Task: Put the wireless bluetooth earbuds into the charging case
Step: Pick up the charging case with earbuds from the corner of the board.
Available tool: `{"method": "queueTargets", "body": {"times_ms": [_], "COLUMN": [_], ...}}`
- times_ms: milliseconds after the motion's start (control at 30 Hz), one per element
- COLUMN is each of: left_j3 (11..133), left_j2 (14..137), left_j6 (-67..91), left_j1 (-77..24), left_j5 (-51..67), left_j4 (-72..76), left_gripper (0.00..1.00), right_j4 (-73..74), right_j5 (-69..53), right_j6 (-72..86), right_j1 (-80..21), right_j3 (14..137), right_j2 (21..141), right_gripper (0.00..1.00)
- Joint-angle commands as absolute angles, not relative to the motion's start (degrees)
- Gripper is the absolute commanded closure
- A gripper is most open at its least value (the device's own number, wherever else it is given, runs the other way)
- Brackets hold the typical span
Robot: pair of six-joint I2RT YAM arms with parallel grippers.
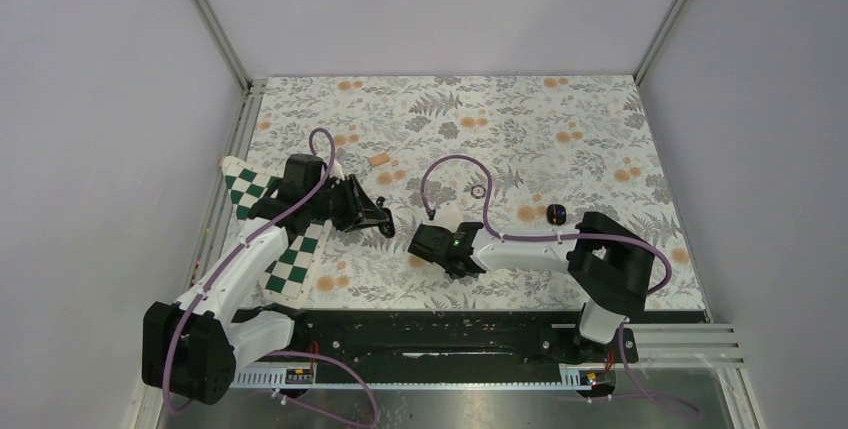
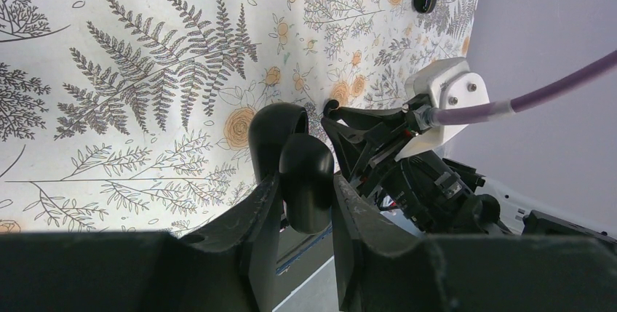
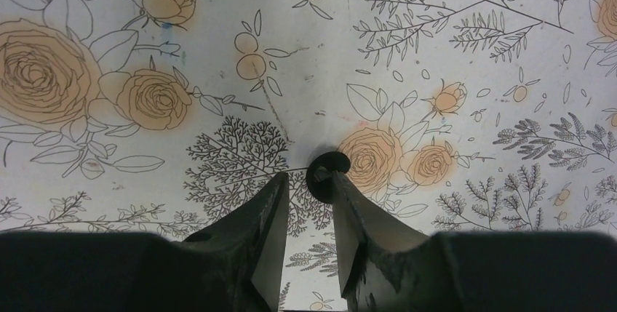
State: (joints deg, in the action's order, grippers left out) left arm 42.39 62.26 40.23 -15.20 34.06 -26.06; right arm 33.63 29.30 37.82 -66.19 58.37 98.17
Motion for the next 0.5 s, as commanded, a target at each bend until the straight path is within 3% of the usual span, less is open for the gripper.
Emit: {"method": "queueTargets", "body": {"times_ms": [0,467], "left_j3": [45.0,44.9], "left_j2": [62.1,62.9], "left_j6": [39.3,39.3], "left_j1": [-15.4,-15.3], "left_j5": [33.4,33.4], "left_j4": [-24.7,-24.2], "left_gripper": [1.00,1.00], "right_j4": [32.6,33.1], "right_j5": [30.0,29.9], "right_j6": [37.8,39.6], "right_j1": [-65.1,-64.0], "right_j3": [59.7,57.2], "right_j2": [99.7,100.1], "right_gripper": [0.65,0.69]}}
